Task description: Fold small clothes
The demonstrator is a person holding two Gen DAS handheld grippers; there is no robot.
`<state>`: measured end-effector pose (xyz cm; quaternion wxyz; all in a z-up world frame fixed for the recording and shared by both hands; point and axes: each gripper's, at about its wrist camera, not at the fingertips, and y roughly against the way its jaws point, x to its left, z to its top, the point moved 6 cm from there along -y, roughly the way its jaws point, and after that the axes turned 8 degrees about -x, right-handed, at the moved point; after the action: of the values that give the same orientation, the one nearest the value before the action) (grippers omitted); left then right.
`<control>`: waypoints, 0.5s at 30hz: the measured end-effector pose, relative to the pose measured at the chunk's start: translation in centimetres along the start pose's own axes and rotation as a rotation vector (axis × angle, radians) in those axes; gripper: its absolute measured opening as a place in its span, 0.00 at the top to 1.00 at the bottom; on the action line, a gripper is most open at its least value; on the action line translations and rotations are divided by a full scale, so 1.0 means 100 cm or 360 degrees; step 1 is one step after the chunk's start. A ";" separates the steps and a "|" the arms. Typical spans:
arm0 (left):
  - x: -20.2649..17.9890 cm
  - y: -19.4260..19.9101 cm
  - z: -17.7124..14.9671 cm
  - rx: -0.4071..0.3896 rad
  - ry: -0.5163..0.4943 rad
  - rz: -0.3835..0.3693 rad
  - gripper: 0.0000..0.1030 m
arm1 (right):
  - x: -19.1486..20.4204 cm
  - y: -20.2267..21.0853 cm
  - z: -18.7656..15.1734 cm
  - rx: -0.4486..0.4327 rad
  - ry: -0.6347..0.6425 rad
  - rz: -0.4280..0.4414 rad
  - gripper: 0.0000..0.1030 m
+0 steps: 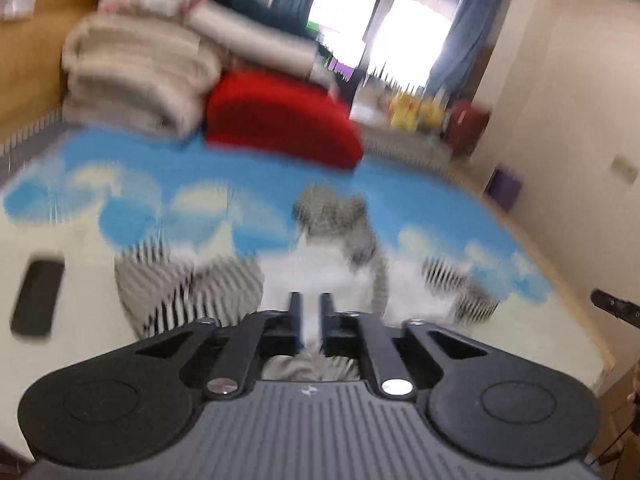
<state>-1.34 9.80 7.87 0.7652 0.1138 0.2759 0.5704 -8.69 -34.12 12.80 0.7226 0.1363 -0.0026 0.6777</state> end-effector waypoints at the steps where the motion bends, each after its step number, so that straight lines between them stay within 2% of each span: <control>1: 0.007 -0.016 -0.015 0.0080 0.0033 0.0051 0.61 | 0.003 -0.017 -0.019 0.0074 -0.0003 -0.0003 0.60; 2: 0.015 -0.029 -0.026 0.0143 0.0062 0.0094 0.56 | 0.006 -0.030 -0.036 0.0150 -0.0012 -0.0007 0.55; 3: 0.025 -0.046 -0.040 0.0196 0.0091 0.0144 0.50 | 0.011 -0.050 -0.060 0.0252 -0.0028 -0.0001 0.54; 5: 0.046 -0.070 -0.066 0.0308 0.0157 0.0249 0.45 | 0.016 -0.085 -0.103 0.0456 -0.0025 -0.0033 0.54; 6: 0.057 -0.083 -0.077 0.0364 0.0216 0.0268 0.40 | 0.025 -0.091 -0.122 0.0517 0.0007 -0.0050 0.54; 9: 0.081 -0.112 -0.112 0.0536 0.0340 0.0276 0.35 | 0.033 -0.123 -0.168 0.0664 0.0138 -0.0149 0.49; 12: 0.094 -0.125 -0.131 0.0609 0.0344 0.0286 0.34 | 0.037 -0.154 -0.202 0.0787 0.0205 -0.0197 0.42; 14: 0.094 -0.136 -0.138 0.0616 0.0334 0.0280 0.29 | 0.032 -0.164 -0.216 0.0871 0.0165 -0.0253 0.42; 15: 0.095 -0.138 -0.139 0.0611 0.0330 0.0285 0.22 | 0.023 -0.166 -0.224 0.0922 0.0099 -0.0243 0.44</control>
<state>4.01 12.29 -13.07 0.6435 0.2221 0.4453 0.5816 3.73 -28.07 -11.52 0.7022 0.3159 0.2231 0.5978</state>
